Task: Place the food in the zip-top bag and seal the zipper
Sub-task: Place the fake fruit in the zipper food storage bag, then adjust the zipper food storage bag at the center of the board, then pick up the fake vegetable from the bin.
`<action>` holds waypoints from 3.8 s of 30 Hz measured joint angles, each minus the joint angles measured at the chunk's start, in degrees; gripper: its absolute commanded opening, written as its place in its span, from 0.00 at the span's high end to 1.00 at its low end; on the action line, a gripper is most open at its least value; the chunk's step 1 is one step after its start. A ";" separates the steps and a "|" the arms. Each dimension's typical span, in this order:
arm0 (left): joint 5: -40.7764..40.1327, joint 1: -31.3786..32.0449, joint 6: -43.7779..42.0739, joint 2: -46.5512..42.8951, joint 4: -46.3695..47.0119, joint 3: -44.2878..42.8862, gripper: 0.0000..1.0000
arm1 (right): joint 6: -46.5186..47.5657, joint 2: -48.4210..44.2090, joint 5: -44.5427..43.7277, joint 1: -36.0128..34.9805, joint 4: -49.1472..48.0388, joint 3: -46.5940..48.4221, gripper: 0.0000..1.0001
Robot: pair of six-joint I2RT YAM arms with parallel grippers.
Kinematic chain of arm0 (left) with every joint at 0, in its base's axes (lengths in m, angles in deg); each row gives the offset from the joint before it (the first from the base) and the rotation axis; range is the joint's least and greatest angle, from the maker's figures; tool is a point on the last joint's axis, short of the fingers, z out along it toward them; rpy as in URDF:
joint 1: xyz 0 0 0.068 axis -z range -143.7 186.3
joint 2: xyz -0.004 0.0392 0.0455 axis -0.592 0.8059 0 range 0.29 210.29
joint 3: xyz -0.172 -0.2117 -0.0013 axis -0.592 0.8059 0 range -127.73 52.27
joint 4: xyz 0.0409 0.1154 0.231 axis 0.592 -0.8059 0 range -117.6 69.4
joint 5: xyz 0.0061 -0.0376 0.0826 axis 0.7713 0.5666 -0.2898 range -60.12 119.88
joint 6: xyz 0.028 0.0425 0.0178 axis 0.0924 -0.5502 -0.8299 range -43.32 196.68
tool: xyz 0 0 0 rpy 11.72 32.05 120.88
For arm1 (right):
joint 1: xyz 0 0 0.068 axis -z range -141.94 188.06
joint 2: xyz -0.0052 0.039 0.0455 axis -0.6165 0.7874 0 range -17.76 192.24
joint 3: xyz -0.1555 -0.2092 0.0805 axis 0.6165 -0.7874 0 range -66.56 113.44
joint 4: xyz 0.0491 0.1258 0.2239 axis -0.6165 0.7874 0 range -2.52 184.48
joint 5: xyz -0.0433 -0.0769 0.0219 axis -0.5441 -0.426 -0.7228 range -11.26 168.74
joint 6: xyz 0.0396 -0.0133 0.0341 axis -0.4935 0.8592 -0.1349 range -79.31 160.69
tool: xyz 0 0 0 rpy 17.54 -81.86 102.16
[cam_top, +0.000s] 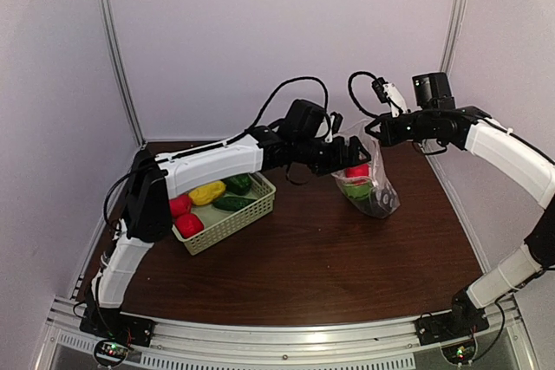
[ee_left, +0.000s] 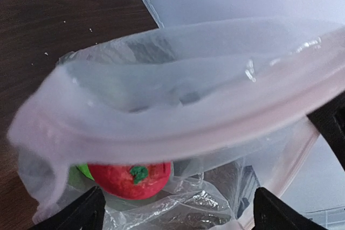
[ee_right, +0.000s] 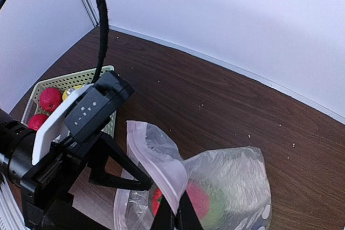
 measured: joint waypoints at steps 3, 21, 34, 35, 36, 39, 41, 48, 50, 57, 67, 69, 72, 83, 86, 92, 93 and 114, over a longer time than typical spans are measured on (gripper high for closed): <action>0.02 0.00 -1.42 -3.87 -0.59 4.37 0.02 | -0.02 0.00 0.09 0.46 0.35 1.09 1.00; -15.32 2.80 -5.70 -18.12 -1.01 21.53 0.51 | -0.13 -0.02 0.59 1.11 0.59 2.21 1.00; -15.76 2.60 -4.79 -11.43 -5.09 13.73 1.00 | 0.81 -0.04 0.61 1.11 2.40 2.60 1.00; -15.52 2.67 -5.27 -12.09 -5.11 13.77 1.00 | 1.29 -0.04 0.26 1.11 3.74 3.98 1.00; -15.26 2.84 -5.95 -12.98 -4.72 13.79 1.00 | 1.90 -0.07 -0.68 1.11 5.07 5.84 1.00; -15.47 3.10 -8.39 -16.00 -3.21 13.11 1.00 | 3.58 -0.59 -4.00 1.11 5.81 10.14 1.00; -15.19 3.28 -10.25 -16.98 -2.32 10.21 1.00 | 4.85 -0.68 -6.23 1.18 5.92 12.26 1.00; -17.86 3.02 -13.18 -17.88 -3.15 7.21 1.00 | 6.54 3.17 -14.36 2.27 7.21 12.79 1.00; -15.89 2.27 -12.83 -17.77 -4.76 7.21 1.00 | 7.37 3.98 -16.11 2.56 8.35 13.31 1.00; -15.85 0.83 -13.77 -16.63 -5.22 6.97 0.85 | 7.98 3.96 -17.55 2.62 8.85 15.76 1.00; -10.05 0.17 -13.84 -10.21 -2.25 7.28 0.30 | 8.61 3.41 -19.87 3.10 8.09 14.43 1.00; -9.29 -0.09 -14.21 -10.03 -2.84 7.78 0.25 | 8.83 3.08 -20.11 3.15 7.82 12.76 1.00; -9.79 -0.37 -15.80 -14.03 -2.36 14.40 0.04 | 8.90 2.67 -20.00 3.26 7.28 9.81 1.00; -25.42 -10.05 -21.62 -32.76 -16.37 37.00 0.08 | 8.15 -0.04 -12.24 3.30 0.68 0.13 1.00; -26.32 -15.37 -22.82 -31.87 -19.21 42.51 0.10 | 7.91 -0.11 -10.80 3.30 -0.22 -0.96 1.00; -26.25 -18.60 -32.89 -29.29 -22.64 42.69 0.13 | 7.61 -0.90 -8.79 3.30 -1.68 -2.71 1.00; -26.12 -18.49 -35.65 -28.98 -23.06 41.57 0.16 | 7.54 -1.14 -8.57 3.30 -1.86 -2.97 1.00; -23.34 -18.38 -74.79 -14.73 -26.84 34.03 0.39 | 6.19 -1.95 -6.56 3.30 -2.10 -3.43 1.00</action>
